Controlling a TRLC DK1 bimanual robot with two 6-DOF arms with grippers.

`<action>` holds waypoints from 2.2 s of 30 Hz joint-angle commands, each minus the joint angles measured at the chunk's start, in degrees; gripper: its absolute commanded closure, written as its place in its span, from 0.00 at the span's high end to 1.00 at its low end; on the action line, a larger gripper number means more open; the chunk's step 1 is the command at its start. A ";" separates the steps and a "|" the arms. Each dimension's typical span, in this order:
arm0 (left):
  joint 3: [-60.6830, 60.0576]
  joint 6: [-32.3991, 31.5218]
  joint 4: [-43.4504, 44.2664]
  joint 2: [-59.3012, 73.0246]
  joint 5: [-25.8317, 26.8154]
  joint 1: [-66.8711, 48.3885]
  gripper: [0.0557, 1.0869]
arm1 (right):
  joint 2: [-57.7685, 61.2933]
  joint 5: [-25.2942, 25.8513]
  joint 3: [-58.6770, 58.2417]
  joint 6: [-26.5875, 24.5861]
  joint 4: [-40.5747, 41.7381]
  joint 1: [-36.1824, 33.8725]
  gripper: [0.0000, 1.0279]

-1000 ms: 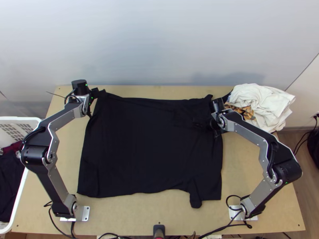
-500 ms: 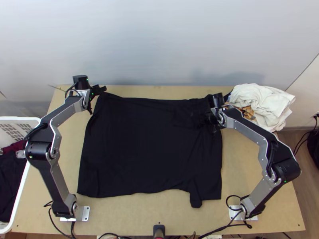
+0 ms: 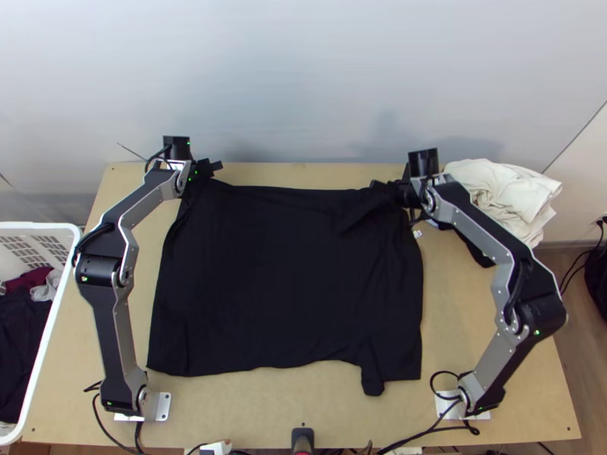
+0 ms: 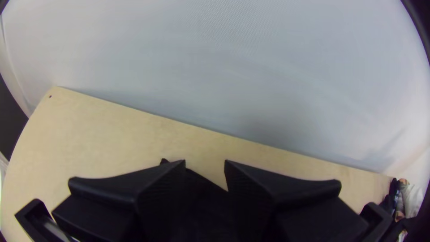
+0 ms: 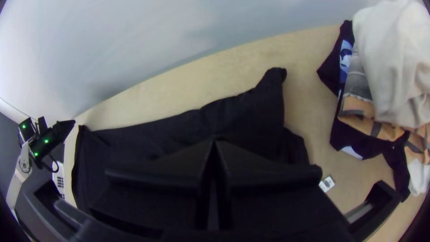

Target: Fold the t-shirt

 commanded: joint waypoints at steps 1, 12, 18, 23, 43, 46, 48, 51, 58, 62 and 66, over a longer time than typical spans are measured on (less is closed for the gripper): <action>5.26 0.37 -2.03 4.09 -0.20 -0.36 0.46 | 4.32 0.03 8.23 0.63 -0.66 -1.10 0.03; 11.41 0.37 -9.68 7.87 -0.64 -0.36 0.26 | 9.06 0.03 17.99 0.36 -3.82 -3.29 0.03; 11.41 1.25 -11.70 8.40 -0.73 0.51 0.17 | 9.59 0.03 18.52 0.19 -4.53 -3.65 0.03; 11.41 2.66 -13.63 7.78 -1.96 0.95 0.17 | 9.41 0.03 18.60 0.01 -4.61 -3.73 0.03; 12.46 9.42 -14.86 5.50 -3.89 5.00 0.04 | 8.27 0.03 19.84 -0.87 -5.76 -5.05 0.03; 16.07 9.42 -14.34 6.55 -4.33 5.88 0.04 | 9.24 0.03 22.12 -0.87 -5.76 -5.14 0.03; 19.23 9.42 -14.34 7.61 -5.03 6.40 0.04 | 10.21 0.12 23.61 -0.87 -5.76 -5.32 0.03; 21.69 9.78 -14.42 7.87 -5.21 6.49 0.04 | 11.08 0.73 25.02 -0.87 -5.76 -5.49 0.03; 21.78 11.71 -15.92 5.32 -5.21 6.49 0.04 | 7.48 0.91 22.30 -0.87 -9.45 -6.46 0.03; 19.76 11.80 -18.91 2.51 -5.12 6.67 0.04 | 1.59 0.91 14.39 -1.22 -9.45 -7.51 0.03; 13.43 12.50 -18.73 -0.48 -4.07 6.67 0.04 | -2.45 0.91 8.59 -1.66 -9.36 -7.87 0.03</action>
